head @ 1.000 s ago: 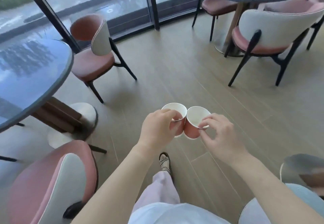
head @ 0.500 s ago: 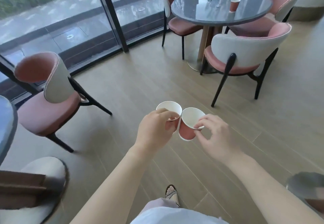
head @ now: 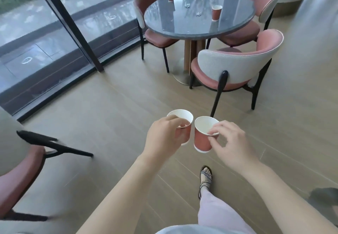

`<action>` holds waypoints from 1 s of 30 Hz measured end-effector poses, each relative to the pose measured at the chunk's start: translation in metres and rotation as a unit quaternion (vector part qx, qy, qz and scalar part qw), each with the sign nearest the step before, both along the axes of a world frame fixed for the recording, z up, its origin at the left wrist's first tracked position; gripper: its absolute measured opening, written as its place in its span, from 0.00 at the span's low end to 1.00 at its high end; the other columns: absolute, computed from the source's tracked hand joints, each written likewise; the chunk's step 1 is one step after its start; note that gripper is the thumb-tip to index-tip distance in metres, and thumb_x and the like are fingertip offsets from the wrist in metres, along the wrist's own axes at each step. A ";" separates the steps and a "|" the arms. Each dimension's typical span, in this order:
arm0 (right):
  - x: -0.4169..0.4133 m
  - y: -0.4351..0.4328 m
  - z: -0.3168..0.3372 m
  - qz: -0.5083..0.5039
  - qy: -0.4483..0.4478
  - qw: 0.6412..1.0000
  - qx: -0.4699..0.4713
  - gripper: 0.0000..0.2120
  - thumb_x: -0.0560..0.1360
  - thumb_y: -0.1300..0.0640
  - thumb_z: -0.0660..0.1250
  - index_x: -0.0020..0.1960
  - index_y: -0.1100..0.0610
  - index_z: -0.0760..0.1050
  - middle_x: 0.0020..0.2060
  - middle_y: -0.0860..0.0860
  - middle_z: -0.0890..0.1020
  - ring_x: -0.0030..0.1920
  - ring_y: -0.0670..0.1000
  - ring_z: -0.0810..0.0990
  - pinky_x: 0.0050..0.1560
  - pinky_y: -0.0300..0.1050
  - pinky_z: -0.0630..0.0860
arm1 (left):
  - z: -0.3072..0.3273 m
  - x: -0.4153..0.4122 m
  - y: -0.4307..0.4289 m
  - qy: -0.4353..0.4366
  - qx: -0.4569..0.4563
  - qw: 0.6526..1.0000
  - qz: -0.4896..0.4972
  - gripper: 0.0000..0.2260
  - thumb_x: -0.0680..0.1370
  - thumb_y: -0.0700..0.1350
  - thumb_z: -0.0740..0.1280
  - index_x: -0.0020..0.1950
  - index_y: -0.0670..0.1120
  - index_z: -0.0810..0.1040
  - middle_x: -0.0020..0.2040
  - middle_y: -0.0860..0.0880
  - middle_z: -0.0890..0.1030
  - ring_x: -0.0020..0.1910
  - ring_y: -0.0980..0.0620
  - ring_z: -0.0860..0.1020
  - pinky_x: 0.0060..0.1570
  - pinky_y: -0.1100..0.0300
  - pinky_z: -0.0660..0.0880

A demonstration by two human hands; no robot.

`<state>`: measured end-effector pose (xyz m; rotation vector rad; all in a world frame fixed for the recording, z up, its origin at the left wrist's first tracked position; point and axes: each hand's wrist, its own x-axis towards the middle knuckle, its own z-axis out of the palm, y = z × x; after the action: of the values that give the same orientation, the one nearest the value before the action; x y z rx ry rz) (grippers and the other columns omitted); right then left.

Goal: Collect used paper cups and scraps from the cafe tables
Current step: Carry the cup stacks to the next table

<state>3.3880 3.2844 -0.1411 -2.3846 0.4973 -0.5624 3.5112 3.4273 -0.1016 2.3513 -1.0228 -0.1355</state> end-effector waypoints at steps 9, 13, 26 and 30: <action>0.146 -0.161 0.024 0.005 0.000 1.000 -0.019 0.07 0.67 0.65 0.71 0.38 0.55 0.77 0.37 0.44 0.76 0.43 0.48 0.75 0.44 0.32 0.64 | 0.002 0.147 -0.154 0.034 0.015 0.999 0.005 0.06 0.73 0.46 0.66 0.47 0.53 0.81 0.46 0.57 0.81 0.42 0.55 0.78 0.38 0.62 0.71; 0.207 -0.212 0.026 0.024 0.007 1.000 -0.018 0.07 0.67 0.64 0.71 0.38 0.53 0.77 0.38 0.44 0.76 0.43 0.45 0.73 0.43 0.32 0.64 | 0.001 0.202 -0.195 0.017 0.019 0.999 0.020 0.08 0.73 0.42 0.67 0.47 0.54 0.81 0.45 0.58 0.81 0.41 0.56 0.79 0.38 0.60 0.74; 0.428 -0.311 0.012 0.034 0.002 0.999 -0.023 0.08 0.66 0.67 0.71 0.39 0.55 0.78 0.38 0.45 0.77 0.42 0.50 0.76 0.44 0.33 0.66 | -0.011 0.420 -0.300 -0.019 -0.002 1.000 0.016 0.08 0.72 0.41 0.67 0.48 0.50 0.81 0.46 0.55 0.81 0.45 0.52 0.78 0.41 0.59 0.73; 0.510 -0.331 0.020 0.027 0.003 0.999 -0.027 0.09 0.66 0.68 0.70 0.40 0.54 0.78 0.37 0.43 0.75 0.41 0.49 0.75 0.43 0.32 0.64 | 0.000 0.504 -0.319 -0.025 0.000 1.000 0.008 0.07 0.73 0.42 0.68 0.48 0.50 0.82 0.46 0.55 0.81 0.45 0.51 0.78 0.41 0.56 0.75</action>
<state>3.8977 2.9539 -0.1208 -2.4431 0.4254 -0.5508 4.0148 3.1086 -0.1016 2.3729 -1.0262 -0.0705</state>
